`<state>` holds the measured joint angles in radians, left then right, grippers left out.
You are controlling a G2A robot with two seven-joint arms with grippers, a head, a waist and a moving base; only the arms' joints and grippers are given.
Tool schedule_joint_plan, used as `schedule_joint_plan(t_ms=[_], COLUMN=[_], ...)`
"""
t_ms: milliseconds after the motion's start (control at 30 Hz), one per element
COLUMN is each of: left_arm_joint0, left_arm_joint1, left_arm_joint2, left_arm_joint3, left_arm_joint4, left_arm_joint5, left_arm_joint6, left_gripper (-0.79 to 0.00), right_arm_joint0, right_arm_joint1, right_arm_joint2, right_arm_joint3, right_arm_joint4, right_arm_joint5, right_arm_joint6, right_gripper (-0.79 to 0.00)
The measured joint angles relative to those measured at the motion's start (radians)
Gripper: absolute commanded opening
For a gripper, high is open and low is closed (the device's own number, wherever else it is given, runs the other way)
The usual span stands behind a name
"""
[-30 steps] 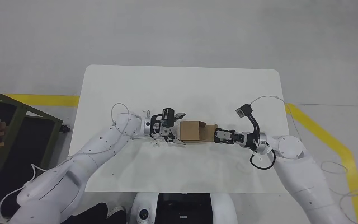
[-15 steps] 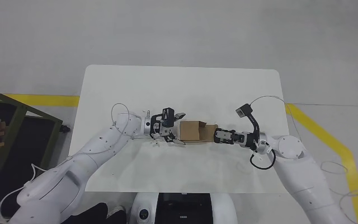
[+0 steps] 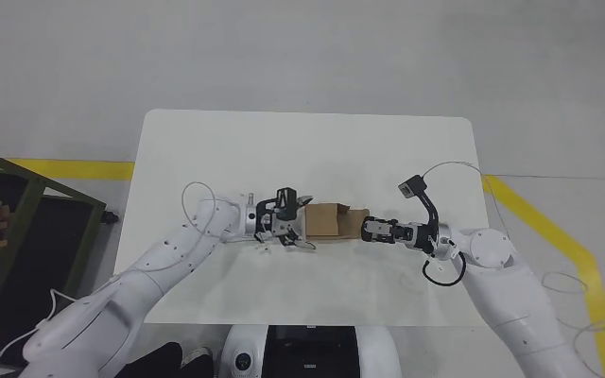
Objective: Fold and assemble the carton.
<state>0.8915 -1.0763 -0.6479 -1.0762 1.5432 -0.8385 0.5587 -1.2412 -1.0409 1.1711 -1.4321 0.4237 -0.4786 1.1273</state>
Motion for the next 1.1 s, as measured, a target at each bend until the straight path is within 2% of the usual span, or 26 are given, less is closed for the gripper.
schedule_joint_plan(t_ms=[133, 333, 367, 400, 467, 833, 1100], left_arm_joint0=[0.015, 0.009, 0.008, 0.006, 0.002, -0.015, -0.019], left_arm_joint1=[0.000, -0.009, -0.010, -0.012, -0.016, -0.040, -0.048], left_arm_joint2=[-0.005, -0.009, -0.009, -0.008, -0.006, 0.011, 0.009], left_arm_joint3=[-0.021, -0.006, -0.003, 0.000, 0.008, 0.052, 0.069], left_arm_joint4=[-0.007, -0.017, -0.018, -0.018, -0.018, -0.007, 0.004], left_arm_joint5=[0.003, 0.012, 0.013, 0.014, 0.016, 0.027, 0.038], left_arm_joint6=[-0.013, -0.018, -0.018, -0.017, -0.014, 0.009, 0.023], left_gripper=[0.000, 0.000, 0.000, 0.000, 0.000, 0.000, 0.000], right_arm_joint0=[0.000, 0.000, 0.000, 0.000, 0.000, -0.001, -0.045], right_arm_joint1=[0.000, 0.000, 0.000, 0.000, 0.000, 0.000, 0.012], right_arm_joint2=[0.000, 0.000, 0.000, 0.000, 0.000, 0.000, -0.002], right_arm_joint3=[0.000, 0.000, 0.000, 0.000, 0.000, -0.002, -0.080], right_arm_joint4=[0.000, 0.000, 0.000, 0.000, 0.000, -0.002, -0.159], right_arm_joint5=[0.000, 0.000, 0.000, 0.000, 0.000, 0.002, 0.118], right_arm_joint6=[0.000, 0.000, 0.000, 0.000, 0.000, -0.003, -0.039], right_gripper=[0.000, 0.000, -0.185, -0.523, -0.785, -0.785, -0.785])
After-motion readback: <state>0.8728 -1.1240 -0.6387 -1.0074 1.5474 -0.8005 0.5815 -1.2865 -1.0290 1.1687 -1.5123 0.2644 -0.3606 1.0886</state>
